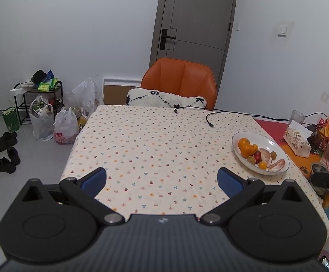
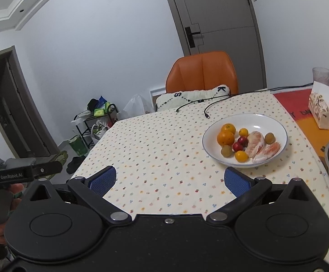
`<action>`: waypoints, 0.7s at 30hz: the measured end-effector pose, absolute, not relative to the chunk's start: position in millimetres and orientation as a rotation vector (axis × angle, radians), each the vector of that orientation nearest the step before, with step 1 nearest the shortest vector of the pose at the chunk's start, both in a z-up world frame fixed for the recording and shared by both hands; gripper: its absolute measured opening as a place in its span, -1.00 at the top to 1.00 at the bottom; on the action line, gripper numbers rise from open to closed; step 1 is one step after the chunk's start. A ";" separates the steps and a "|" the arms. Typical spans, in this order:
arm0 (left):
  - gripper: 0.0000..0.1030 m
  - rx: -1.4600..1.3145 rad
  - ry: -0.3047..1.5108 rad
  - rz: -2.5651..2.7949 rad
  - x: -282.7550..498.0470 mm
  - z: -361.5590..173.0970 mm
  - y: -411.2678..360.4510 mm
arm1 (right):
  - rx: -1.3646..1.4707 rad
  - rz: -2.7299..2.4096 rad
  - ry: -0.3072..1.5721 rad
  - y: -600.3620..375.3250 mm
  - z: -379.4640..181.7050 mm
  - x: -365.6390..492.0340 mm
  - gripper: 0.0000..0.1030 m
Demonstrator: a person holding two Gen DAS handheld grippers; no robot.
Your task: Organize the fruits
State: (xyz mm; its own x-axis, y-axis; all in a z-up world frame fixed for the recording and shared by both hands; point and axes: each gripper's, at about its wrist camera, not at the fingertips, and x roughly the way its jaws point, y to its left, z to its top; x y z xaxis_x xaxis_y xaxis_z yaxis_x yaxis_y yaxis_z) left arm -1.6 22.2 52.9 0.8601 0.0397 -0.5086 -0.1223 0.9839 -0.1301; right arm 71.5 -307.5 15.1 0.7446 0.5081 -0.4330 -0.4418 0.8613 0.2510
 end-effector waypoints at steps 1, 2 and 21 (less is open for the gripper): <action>-1.00 -0.160 0.528 0.085 -2.8 53.7 22.6 | 0.136 0.519 0.521 -307.9 15.3 70.7 -1.00; -1.00 -0.157 0.530 0.086 -2.7 54.1 22.6 | 0.135 0.517 0.527 -308.1 15.1 70.1 -1.00; -1.00 -0.125 0.552 0.092 -4.0 50.1 19.9 | 0.104 0.539 0.550 -307.3 14.8 62.4 -1.00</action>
